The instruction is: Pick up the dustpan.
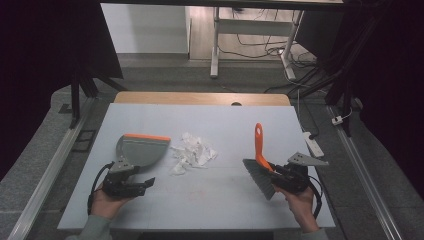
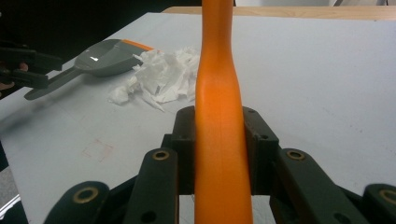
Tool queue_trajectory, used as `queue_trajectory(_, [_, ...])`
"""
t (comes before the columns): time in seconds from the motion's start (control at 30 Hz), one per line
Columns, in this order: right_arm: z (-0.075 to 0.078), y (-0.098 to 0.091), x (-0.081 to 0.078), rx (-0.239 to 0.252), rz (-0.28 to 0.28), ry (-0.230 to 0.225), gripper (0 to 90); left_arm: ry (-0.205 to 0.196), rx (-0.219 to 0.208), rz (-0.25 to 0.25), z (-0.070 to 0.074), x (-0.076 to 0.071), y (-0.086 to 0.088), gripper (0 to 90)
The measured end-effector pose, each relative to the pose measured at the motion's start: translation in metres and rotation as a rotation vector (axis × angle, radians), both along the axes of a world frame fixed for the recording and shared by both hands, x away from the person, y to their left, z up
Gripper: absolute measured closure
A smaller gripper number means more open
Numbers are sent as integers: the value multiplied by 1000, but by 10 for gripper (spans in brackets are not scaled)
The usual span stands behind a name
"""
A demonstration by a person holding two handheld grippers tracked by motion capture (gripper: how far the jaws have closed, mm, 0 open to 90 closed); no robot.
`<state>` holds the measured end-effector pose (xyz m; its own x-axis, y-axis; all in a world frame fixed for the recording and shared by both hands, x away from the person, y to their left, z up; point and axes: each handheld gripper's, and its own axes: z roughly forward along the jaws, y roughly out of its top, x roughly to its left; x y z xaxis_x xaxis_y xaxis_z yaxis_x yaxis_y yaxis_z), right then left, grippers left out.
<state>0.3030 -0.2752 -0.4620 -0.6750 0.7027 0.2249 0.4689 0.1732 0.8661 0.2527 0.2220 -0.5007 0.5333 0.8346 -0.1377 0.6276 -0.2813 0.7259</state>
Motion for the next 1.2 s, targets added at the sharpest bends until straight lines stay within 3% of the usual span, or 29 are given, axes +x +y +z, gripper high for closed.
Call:
queue_trajectory(0.93, [1,3,-2,-16,13,-7,703,-9,4,-3,4,-2,0,271])
queue_trajectory(1.2, [2,4,-2,-24,13,-8,703,-10,7,32,8,-2,5,272])
